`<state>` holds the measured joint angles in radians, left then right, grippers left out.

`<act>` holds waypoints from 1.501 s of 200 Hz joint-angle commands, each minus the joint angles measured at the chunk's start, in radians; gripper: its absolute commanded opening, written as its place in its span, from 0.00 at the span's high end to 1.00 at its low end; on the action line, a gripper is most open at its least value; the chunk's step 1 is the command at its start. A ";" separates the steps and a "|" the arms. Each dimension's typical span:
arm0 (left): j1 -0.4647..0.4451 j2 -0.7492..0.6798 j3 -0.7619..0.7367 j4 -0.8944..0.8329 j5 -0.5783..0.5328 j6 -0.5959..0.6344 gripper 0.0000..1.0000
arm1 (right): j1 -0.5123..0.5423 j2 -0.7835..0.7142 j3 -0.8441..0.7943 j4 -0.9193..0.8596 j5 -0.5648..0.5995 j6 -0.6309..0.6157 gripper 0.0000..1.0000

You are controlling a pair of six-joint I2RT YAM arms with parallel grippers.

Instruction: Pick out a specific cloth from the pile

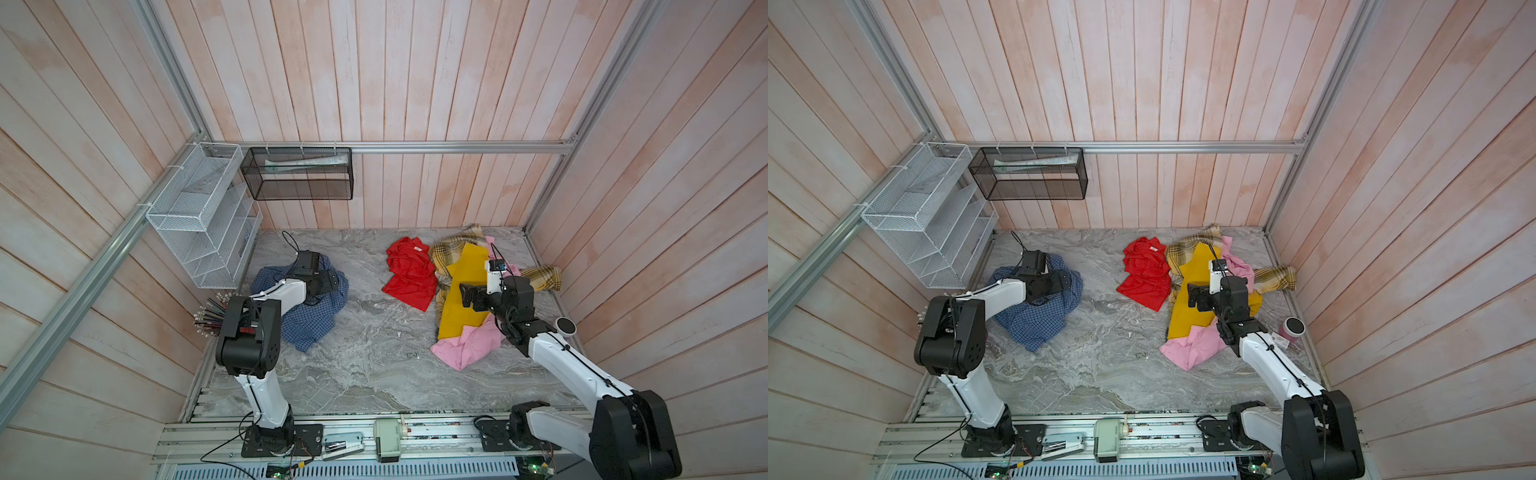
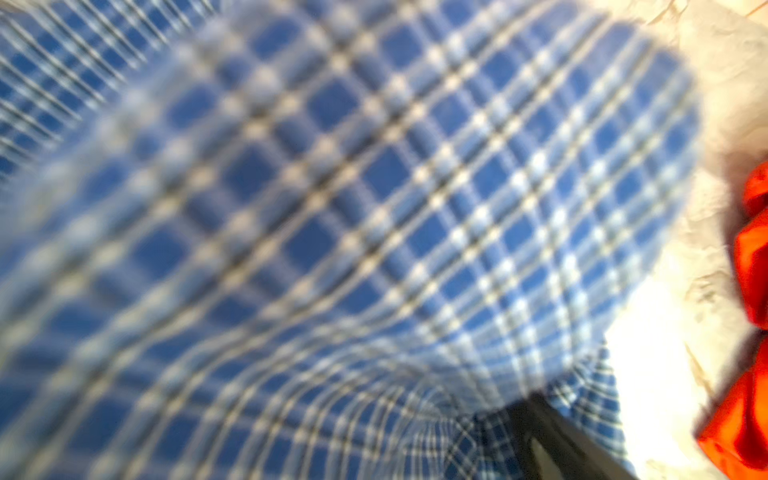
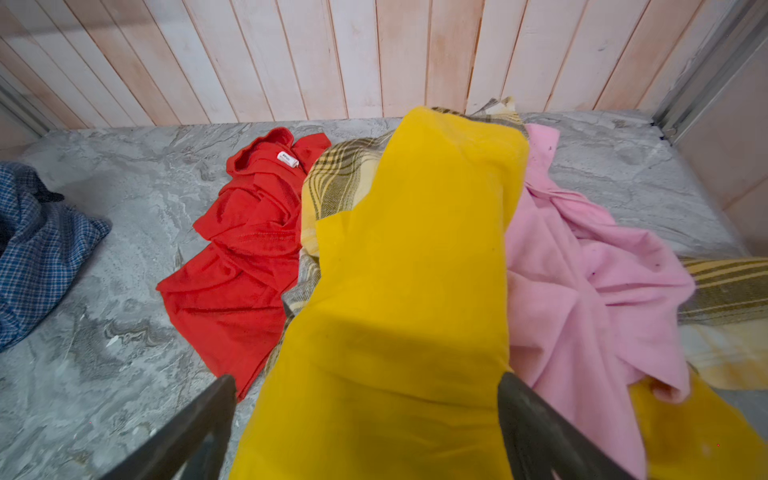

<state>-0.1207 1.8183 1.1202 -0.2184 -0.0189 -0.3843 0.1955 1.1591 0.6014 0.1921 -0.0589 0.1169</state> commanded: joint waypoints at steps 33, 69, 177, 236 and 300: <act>-0.004 -0.151 0.019 -0.092 0.027 0.019 0.00 | -0.039 -0.040 -0.011 0.067 0.019 -0.015 0.02; -0.012 -0.251 -0.022 -0.097 0.042 0.022 0.00 | -0.062 -0.048 -0.004 0.068 0.020 -0.010 0.02; -0.013 -0.527 -0.550 0.577 -0.291 0.230 0.00 | -0.108 -0.004 -0.428 0.802 0.202 -0.117 0.02; 0.014 -0.483 -0.787 1.061 -0.301 0.359 0.00 | -0.162 0.180 -0.427 0.980 0.199 -0.138 0.02; 0.077 -0.318 -0.861 1.353 -0.205 0.361 0.00 | -0.200 0.380 -0.417 1.158 0.136 -0.107 0.02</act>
<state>-0.0696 1.4460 0.2993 0.9550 -0.2794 -0.0261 0.0029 1.4891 0.1539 1.2633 0.0910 0.0040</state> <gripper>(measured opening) 0.999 0.981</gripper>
